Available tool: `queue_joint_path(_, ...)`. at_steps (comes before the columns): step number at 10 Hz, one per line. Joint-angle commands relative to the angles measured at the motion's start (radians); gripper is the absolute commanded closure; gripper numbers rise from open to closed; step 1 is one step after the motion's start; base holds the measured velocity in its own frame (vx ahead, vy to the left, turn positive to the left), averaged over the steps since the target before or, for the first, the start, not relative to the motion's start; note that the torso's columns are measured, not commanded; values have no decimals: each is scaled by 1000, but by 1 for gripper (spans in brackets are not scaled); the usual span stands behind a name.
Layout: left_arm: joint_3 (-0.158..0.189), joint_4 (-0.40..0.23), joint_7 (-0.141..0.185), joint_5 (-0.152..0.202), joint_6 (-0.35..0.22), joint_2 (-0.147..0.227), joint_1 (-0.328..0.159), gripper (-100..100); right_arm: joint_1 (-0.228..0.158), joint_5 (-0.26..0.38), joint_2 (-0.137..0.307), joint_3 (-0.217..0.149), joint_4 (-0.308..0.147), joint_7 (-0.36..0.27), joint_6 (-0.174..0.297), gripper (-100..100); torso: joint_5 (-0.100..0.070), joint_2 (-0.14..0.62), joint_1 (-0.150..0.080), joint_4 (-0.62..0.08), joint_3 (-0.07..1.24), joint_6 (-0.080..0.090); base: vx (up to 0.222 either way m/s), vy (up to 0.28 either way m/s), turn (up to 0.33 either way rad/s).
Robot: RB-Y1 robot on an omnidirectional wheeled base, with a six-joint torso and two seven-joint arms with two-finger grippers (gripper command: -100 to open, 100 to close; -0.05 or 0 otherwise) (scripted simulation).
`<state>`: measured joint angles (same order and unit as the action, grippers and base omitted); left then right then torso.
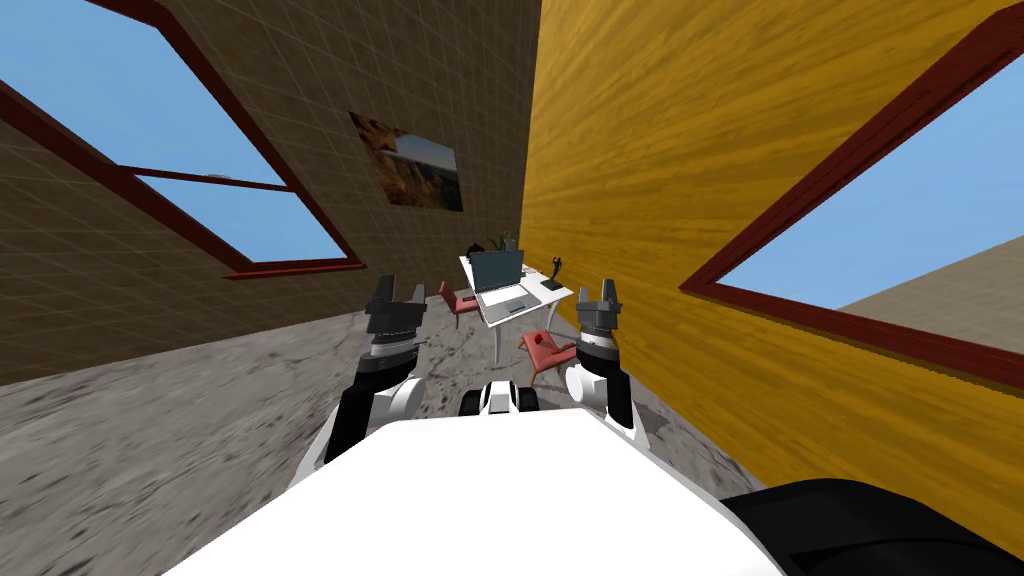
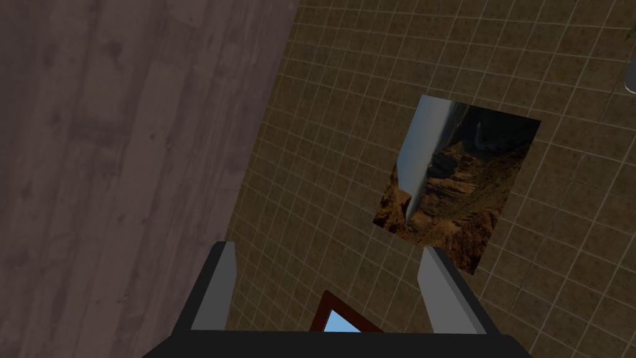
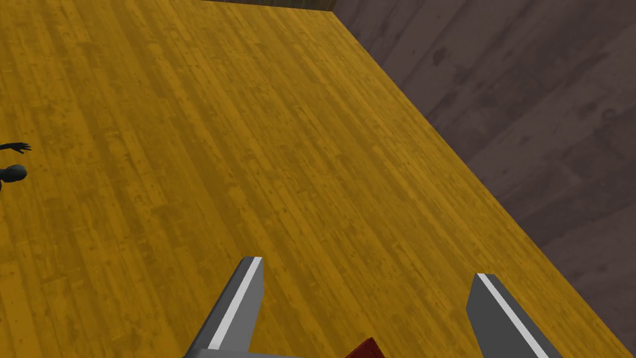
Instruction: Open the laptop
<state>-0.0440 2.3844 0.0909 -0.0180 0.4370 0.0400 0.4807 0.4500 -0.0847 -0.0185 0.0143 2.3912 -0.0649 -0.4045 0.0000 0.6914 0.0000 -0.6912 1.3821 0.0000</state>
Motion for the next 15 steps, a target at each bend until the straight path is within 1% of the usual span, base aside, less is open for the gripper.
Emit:
queue_joint_path(1, 0, 0, 0, 0, 0, 0, 0, 0, -16, 20, 71, 2, -24, -7, 3, -100, 0, 34, 1, -33, 69, 0, 0, 27, 61)
queue_joint_path(4, 0, 0, 0, 0, 0, 0, 0, 0, -55, 68, 157, 7, -78, -25, 9, -100, 0, 46, 1, -46, 94, 0, 0, 56, 75)
queue_joint_path(7, 0, 0, 0, 0, 0, 0, 0, 0, -109, 137, 236, 14, -153, -50, 17, -100, 0, 46, 0, -47, 94, 0, 10, 79, 111)
queue_joint_path(10, 0, 0, 0, 0, 0, 0, 0, 0, -176, 222, 312, 22, -240, -82, 26, -100, 0, 47, 0, -47, 94, 0, 10, 95, 142)
queue_joint_path(14, 0, 0, 0, 0, 0, 0, 0, 0, -280, 342, 421, 36, -371, -131, 40, -100, 0, 47, 1, -47, 94, 0, 21, 123, 163)
queue_joint_path(15, 0, 0, 0, 0, 0, 0, 0, 0, -280, 355, 421, 36, -375, -131, 40, -100, 0, 46, 1, -47, 94, 0, 24, 86, 54)
